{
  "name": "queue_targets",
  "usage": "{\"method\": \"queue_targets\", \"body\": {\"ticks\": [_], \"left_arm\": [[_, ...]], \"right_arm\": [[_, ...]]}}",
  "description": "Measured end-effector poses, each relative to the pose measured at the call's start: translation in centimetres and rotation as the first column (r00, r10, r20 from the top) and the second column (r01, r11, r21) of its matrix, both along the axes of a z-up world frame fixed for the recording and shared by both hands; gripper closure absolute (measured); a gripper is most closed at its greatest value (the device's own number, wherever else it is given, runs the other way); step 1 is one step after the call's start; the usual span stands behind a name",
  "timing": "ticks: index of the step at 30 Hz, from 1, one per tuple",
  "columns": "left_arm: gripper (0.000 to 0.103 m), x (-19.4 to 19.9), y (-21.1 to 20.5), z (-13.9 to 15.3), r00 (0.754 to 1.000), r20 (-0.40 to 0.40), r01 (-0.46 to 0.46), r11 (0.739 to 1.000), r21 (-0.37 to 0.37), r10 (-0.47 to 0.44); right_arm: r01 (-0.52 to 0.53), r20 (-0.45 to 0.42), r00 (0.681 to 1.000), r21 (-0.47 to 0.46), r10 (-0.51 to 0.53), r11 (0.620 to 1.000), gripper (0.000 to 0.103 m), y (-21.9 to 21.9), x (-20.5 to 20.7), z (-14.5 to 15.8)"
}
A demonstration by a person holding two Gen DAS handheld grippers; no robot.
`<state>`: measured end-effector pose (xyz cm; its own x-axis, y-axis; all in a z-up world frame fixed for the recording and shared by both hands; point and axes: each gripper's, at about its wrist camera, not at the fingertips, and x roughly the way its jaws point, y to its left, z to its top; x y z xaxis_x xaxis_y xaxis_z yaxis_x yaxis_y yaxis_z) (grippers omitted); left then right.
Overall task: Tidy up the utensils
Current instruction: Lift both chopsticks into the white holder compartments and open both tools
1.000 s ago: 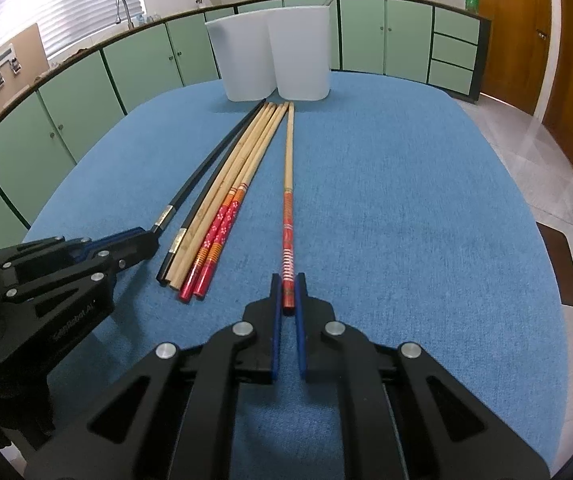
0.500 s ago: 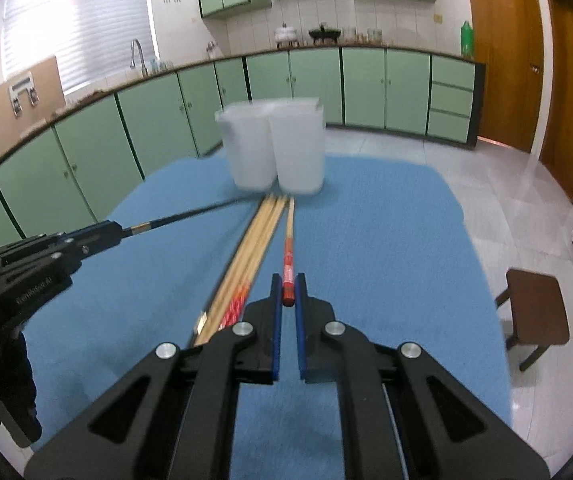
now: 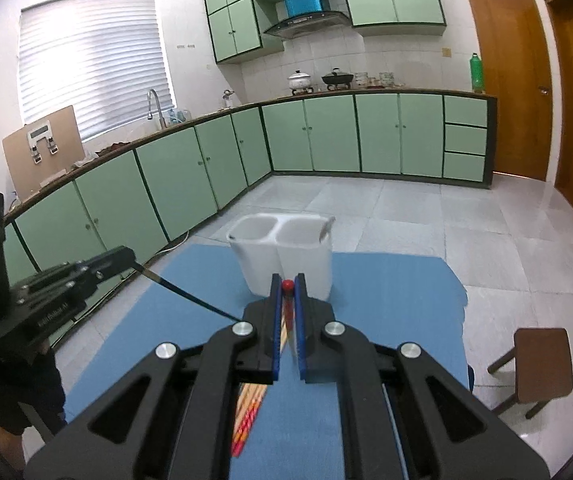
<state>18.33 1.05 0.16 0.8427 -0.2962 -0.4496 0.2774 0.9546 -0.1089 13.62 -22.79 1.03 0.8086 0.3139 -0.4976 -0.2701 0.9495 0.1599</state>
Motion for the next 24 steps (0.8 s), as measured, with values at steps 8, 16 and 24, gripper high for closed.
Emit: {"method": "queue_targets", "body": {"ticks": [8,16,24], "left_arm": [[0.097,2.9,0.5,1.1,1.000,0.002,0.013,1.000,-0.013,-0.013],[0.097,4.5,0.6,2.6,0.999,0.030,0.020,1.000,-0.023,-0.020],[0.097,5.9,-0.1,7.5,0.990,0.130,0.051,0.998,-0.023,-0.048]], "right_arm": [[-0.026,-0.026,0.999,0.002,0.026,1.000,0.098,0.6,3.7,1.8],[-0.054,0.019,0.998,0.016,0.054,0.998,0.098,0.6,5.4,4.7],[-0.084,0.095,0.992,0.023,0.082,0.996,0.098,0.3,7.8,10.1]]}}
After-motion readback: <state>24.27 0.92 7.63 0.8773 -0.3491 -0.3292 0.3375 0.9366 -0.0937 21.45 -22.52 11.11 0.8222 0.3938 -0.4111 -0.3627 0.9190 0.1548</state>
